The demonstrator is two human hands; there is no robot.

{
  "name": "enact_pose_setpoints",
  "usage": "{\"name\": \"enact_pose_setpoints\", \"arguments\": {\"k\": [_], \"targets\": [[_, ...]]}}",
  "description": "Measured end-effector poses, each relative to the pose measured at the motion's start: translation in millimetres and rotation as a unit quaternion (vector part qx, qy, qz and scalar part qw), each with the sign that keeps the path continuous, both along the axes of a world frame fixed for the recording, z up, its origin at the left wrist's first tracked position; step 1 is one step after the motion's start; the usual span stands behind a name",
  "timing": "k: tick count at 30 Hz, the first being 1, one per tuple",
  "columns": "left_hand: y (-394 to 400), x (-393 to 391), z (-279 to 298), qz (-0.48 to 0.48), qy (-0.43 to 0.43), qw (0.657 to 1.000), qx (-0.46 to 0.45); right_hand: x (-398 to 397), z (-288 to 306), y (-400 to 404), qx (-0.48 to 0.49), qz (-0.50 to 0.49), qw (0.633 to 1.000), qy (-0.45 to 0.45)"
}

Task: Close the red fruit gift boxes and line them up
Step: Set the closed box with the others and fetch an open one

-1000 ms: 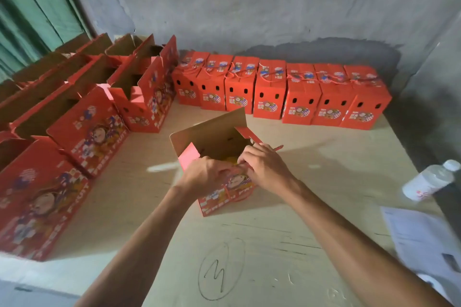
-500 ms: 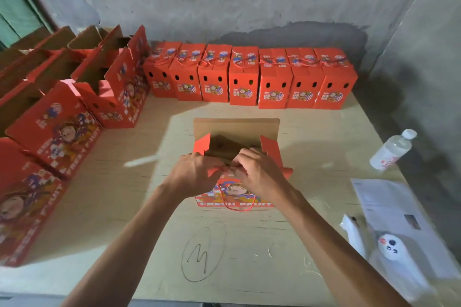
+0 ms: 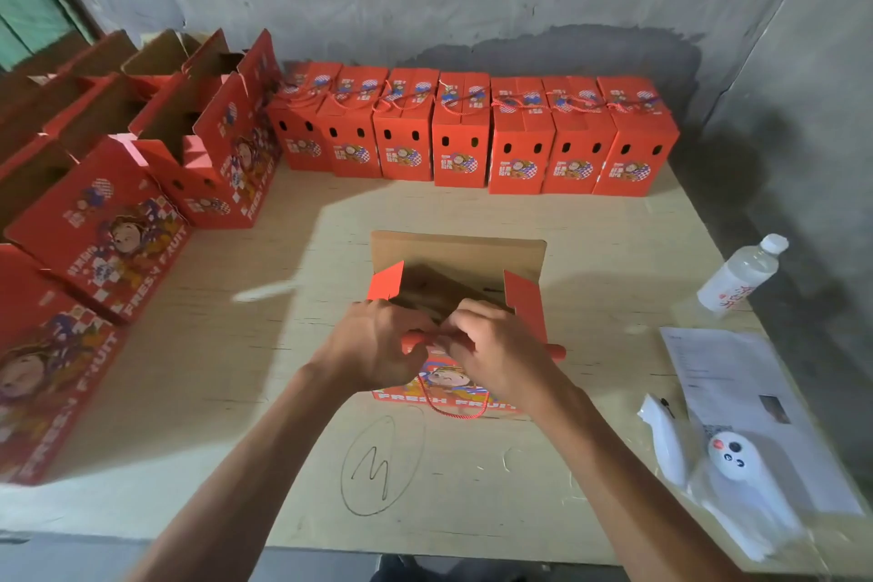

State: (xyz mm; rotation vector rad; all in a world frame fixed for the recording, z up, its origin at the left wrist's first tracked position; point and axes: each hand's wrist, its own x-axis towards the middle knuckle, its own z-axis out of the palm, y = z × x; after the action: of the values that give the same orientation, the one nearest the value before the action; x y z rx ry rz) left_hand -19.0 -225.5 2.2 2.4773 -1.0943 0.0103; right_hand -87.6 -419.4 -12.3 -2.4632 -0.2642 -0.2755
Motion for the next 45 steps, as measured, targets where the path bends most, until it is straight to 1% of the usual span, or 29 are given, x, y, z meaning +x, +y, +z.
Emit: {"name": "enact_pose_setpoints", "arguments": {"k": [3, 6, 7, 9, 11, 12, 13, 14, 15, 17, 18, 19, 21, 23, 25, 27, 28, 29, 30, 32, 33, 35, 36, 38, 40, 41, 42, 44, 45], "targets": [[2.5, -3.2, 1.7, -0.004, 0.075, 0.997, -0.021, -4.4, 1.7, 2.6, 0.037, -0.024, 0.998, 0.044], [2.6, 0.1, 8.6, -0.001, 0.184, 0.978, -0.100, -0.6, 15.9, -6.7, 0.070, -0.027, 0.993, 0.090], [1.6, 2.8, 12.1, 0.004, 0.205, 0.970, -0.128, 2.7, 20.9, -14.8, 0.074, -0.037, 0.992, 0.095], [-2.5, 13.9, 17.6, 0.053, 0.199, 0.960, -0.190, 12.2, 27.1, -37.7, 0.061, -0.086, 0.989, 0.107], [-7.7, 33.2, 18.8, 0.170, 0.169, 0.948, -0.207, 24.0, 26.0, -65.5, 0.040, -0.144, 0.977, 0.149], [-10.4, 44.5, 16.3, 0.231, 0.163, 0.941, -0.185, 29.2, 22.1, -77.6, 0.031, -0.164, 0.969, 0.180], [-12.4, 55.0, 13.7, 0.278, 0.173, 0.934, -0.142, 33.7, 16.0, -87.5, 0.027, -0.174, 0.961, 0.212], [-13.0, 63.1, 8.5, 0.301, 0.200, 0.929, -0.082, 36.9, 8.2, -94.5, 0.029, -0.176, 0.954, 0.242], [-12.7, 67.7, 1.9, 0.298, 0.237, 0.925, -0.015, 38.3, -0.7, -98.9, 0.035, -0.171, 0.946, 0.272], [-8.4, 66.3, -11.1, 0.242, 0.313, 0.914, 0.086, 37.6, -19.6, -100.1, 0.051, -0.155, 0.935, 0.315], [-4.8, 63.4, -17.4, 0.214, 0.349, 0.907, 0.101, 36.3, -28.3, -99.2, 0.062, -0.157, 0.931, 0.323], [-1.0, 60.8, -23.0, 0.191, 0.389, 0.896, 0.093, 34.9, -35.6, -98.8, 0.078, -0.165, 0.928, 0.324], [5.1, 60.1, -28.9, 0.160, 0.479, 0.861, 0.055, 33.4, -44.4, -99.7, 0.111, -0.185, 0.924, 0.316], [6.4, 65.8, -27.4, 0.171, 0.539, 0.824, 0.032, 34.2, -46.2, -100.0, 0.110, -0.202, 0.925, 0.304], [2.4, 73.3, -23.3, 0.206, 0.573, 0.792, 0.042, 38.7, -48.7, -99.0, 0.055, -0.203, 0.935, 0.286], [-4.7, 79.0, -17.0, 0.237, 0.600, 0.761, 0.067, 46.4, -49.5, -94.8, -0.040, -0.185, 0.940, 0.283], [-8.1, 80.1, -13.8, 0.243, 0.600, 0.758, 0.083, 49.9, -49.3, -92.5, -0.080, -0.178, 0.938, 0.286], [-9.8, 80.8, -12.2, 0.235, 0.590, 0.766, 0.102, 52.2, -49.2, -91.0, -0.105, -0.174, 0.936, 0.287], [-10.1, 80.1, -12.5, 0.215, 0.563, 0.787, 0.130, 52.3, -48.9, -91.2, -0.115, -0.169, 0.937, 0.283], [-6.8, 71.2, -17.8, 0.172, 0.455, 0.856, 0.175, 44.3, -51.4, -93.2, -0.110, -0.151, 0.953, 0.240], [-3.8, 63.3, -24.4, 0.163, 0.390, 0.892, 0.161, 36.1, -55.8, -93.0, -0.099, -0.143, 0.965, 0.197], [1.2, 38.6, -43.0, 0.151, 0.292, 0.944, 0.028, 16.7, -69.5, -87.9, -0.074, -0.142, 0.983, 0.090], [2.6, 24.9, -54.1, 0.141, 0.239, 0.960, -0.035, 9.4, -76.9, -84.3, -0.077, -0.151, 0.984, 0.046], [1.7, 0.4, -75.8, 0.127, 0.118, 0.982, -0.074, 2.8, -85.3, -77.6, -0.109, -0.181, 0.977, -0.008], [-6.4, -12.9, -92.7, 0.131, 0.020, 0.987, -0.092, 3.9, -86.2, -73.7, -0.146, -0.198, 0.969, -0.018], [-11.3, -15.1, -96.6, 0.153, 0.008, 0.981, -0.122, 5.8, -84.3, -72.7, -0.147, -0.207, 0.967, -0.011], [-15.9, -15.3, -96.1, 0.183, 0.018, 0.968, -0.172, 7.9, -82.6, -71.6, -0.140, -0.222, 0.965, 0.005], [-21.5, -11.8, -92.1, 0.243, 0.056, 0.927, -0.280, 13.5, -82.3, -65.7, -0.119, -0.266, 0.956, 0.044], [-23.5, -7.7, -89.4, 0.264, 0.059, 0.908, -0.320, 17.6, -81.5, -61.5, -0.104, -0.294, 0.948, 0.061]]}}
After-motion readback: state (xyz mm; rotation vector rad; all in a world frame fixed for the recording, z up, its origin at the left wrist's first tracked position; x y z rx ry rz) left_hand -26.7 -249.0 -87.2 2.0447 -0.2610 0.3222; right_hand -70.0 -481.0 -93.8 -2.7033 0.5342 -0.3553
